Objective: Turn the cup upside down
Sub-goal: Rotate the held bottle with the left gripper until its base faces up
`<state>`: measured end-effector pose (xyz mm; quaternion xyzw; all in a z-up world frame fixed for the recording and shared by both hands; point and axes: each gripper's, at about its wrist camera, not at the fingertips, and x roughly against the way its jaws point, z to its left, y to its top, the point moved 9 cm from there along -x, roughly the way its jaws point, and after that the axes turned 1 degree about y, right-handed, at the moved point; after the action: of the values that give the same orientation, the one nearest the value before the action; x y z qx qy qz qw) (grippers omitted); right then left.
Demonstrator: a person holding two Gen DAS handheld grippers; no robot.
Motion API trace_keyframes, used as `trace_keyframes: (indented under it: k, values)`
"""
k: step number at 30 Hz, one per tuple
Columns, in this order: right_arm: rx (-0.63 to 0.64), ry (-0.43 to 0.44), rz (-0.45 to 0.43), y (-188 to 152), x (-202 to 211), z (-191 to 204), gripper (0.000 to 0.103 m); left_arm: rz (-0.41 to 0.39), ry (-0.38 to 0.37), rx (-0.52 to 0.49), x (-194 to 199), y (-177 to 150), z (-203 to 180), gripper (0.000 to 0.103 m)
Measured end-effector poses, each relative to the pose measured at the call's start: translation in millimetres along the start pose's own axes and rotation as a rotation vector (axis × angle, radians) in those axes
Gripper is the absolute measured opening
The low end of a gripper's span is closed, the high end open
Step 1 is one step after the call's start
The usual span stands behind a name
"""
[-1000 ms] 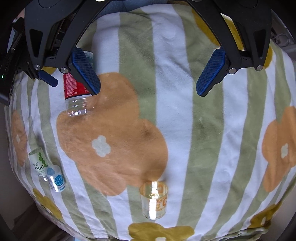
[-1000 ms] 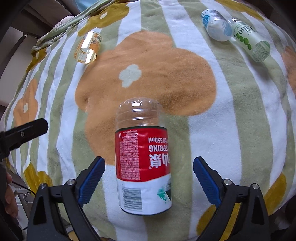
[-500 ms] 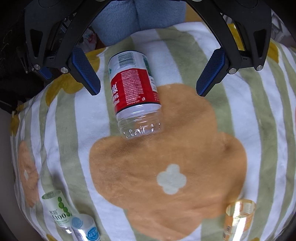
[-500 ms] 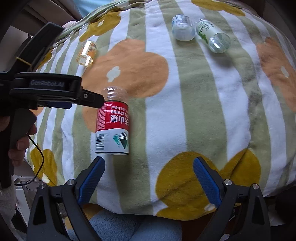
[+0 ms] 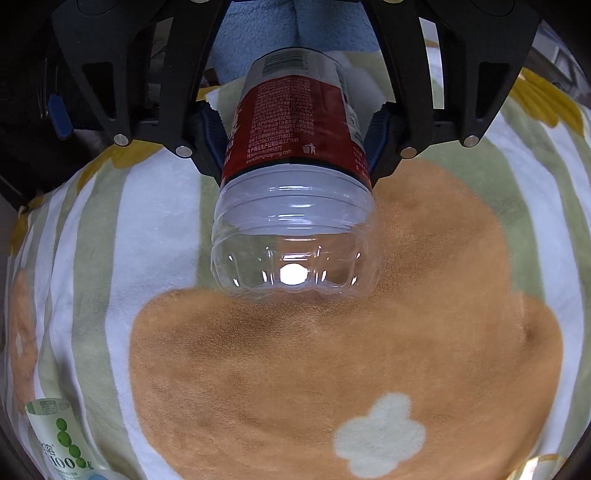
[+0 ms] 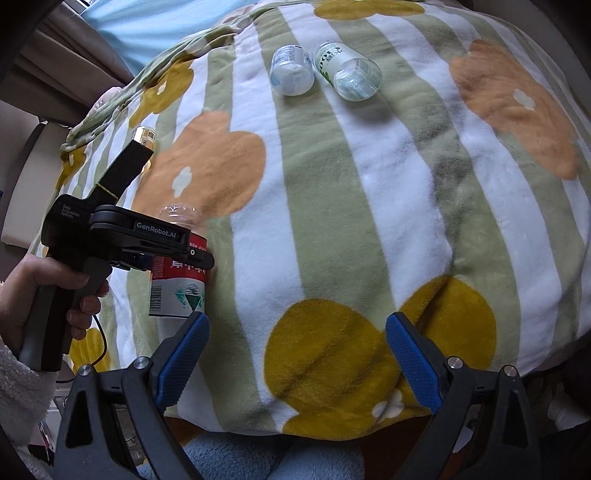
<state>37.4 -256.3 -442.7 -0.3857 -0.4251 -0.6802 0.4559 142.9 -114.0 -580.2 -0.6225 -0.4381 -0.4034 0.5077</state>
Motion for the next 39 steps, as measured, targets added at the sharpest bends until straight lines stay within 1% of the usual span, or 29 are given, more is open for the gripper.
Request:
trace_keyframes:
  k: [2, 4, 6, 9, 12, 14, 15, 17, 18, 20, 22, 26, 31, 34, 39]
  values:
    - [-0.008, -0.002, -0.002, -1, 1, -3, 0.095, -0.031, -0.008, -0.013, 5, -1, -5, 0.059]
    - [-0.013, 0.002, -0.007, 0, 2, -5, 0.095, -0.089, -0.03, -0.021, 17, 1, -11, 0.059]
    - [-0.019, 0.008, -0.014, 2, 3, -7, 0.095, -0.192, -0.047, -0.041, 35, 4, -16, 0.059]
    - [-0.025, 0.021, -0.028, 4, 5, -8, 0.095, -0.347, -0.049, -0.062, 61, 6, -20, 0.059]
    - [-0.019, 0.028, -0.034, 4, 4, -6, 0.095, -0.509, -0.059, -0.07, 77, 10, -19, 0.059]
    - [-0.01, 0.032, -0.031, 2, 2, -5, 0.095, -0.609, -0.058, -0.081, 86, 20, -9, 0.059]
    - [-0.006, 0.031, -0.03, 1, 1, -5, 0.095, -0.662, -0.06, -0.088, 88, 19, -8, 0.059]
    - [0.0, 0.034, -0.026, -2, 0, -5, 0.095, -0.743, -0.053, -0.098, 93, 26, 0, 0.059]
    - [0.001, 0.034, -0.025, -3, -1, -5, 0.095, -0.78, -0.056, -0.1, 93, 23, 2, 0.059]
    - [0.007, 0.032, -0.02, -6, -3, -6, 0.095, -0.833, -0.051, -0.094, 89, 23, 4, 0.059]
    - [0.013, 0.025, -0.012, -9, -5, -8, 0.095, -0.867, -0.044, -0.083, 83, 28, 1, 0.059]
    - [0.026, 0.02, 0.001, -15, -8, -9, 0.095, -0.902, -0.05, -0.06, 78, 22, 0, 0.059]
    - [0.031, 0.026, 0.014, -21, -12, -8, 0.095, -0.881, 0.003, -0.111, 77, 14, -7, 0.059]
    - [0.04, 0.033, 0.019, -22, -13, -4, 0.095, -0.878, 0.019, -0.139, 78, 5, -10, 0.059]
    - [0.062, 0.049, 0.015, -21, -13, 4, 0.095, -0.88, 0.059, -0.151, 81, -6, -8, 0.059]
